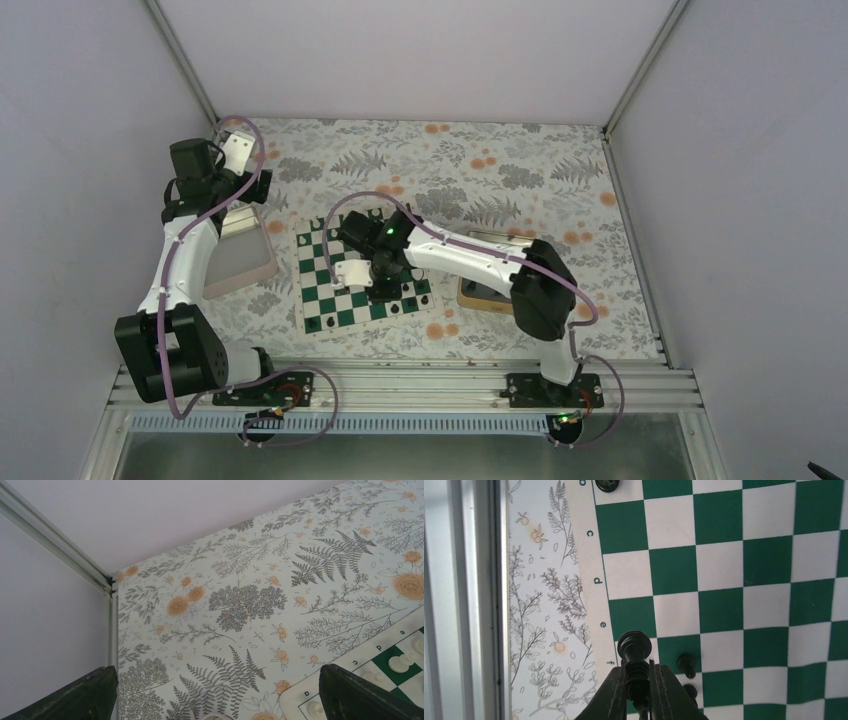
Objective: Set up the chess pieces on the board
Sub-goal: Place the chess piece on the chessboard.
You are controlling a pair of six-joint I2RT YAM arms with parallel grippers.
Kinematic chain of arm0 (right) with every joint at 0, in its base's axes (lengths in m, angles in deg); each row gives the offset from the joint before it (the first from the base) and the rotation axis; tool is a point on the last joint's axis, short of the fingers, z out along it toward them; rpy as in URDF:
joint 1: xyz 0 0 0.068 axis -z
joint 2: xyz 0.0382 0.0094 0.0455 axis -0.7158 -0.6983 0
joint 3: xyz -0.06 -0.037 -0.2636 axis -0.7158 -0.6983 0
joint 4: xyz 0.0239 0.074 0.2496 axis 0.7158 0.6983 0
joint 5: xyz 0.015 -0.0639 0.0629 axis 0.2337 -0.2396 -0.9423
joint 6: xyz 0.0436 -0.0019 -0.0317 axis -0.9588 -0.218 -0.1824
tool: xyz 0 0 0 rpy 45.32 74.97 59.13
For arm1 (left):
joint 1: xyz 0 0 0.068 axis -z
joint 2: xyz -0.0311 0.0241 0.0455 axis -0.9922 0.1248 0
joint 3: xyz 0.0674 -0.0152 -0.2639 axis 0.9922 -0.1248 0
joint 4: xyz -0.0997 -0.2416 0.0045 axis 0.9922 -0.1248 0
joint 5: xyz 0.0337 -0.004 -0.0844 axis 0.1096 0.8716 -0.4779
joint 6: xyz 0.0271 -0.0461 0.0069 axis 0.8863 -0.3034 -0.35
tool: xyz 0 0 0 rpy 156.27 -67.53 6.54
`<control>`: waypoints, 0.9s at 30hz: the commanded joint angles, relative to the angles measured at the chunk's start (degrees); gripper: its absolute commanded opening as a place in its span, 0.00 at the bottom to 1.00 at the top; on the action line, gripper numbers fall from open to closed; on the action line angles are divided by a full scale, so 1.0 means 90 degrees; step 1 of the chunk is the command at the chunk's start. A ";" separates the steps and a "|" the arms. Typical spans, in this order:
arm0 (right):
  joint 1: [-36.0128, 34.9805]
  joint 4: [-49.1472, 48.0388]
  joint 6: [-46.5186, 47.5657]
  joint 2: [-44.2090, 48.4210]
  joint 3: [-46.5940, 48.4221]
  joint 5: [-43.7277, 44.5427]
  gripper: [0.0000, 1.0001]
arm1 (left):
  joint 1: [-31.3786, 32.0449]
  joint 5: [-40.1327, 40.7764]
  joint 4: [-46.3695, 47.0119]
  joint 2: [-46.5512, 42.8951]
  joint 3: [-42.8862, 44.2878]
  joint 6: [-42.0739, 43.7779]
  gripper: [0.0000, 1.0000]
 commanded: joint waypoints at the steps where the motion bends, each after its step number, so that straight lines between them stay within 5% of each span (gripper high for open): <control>1: -0.0073 -0.0336 -0.0125 -0.0289 -0.0163 0.0141 0.04 | -0.0030 -0.0002 -0.0010 0.0041 0.0017 0.0033 1.00; 27: -0.0082 -0.0524 -0.0009 -0.0856 -0.0299 -0.0139 0.04 | -0.0031 -0.0019 0.0003 0.0043 0.0000 0.0043 1.00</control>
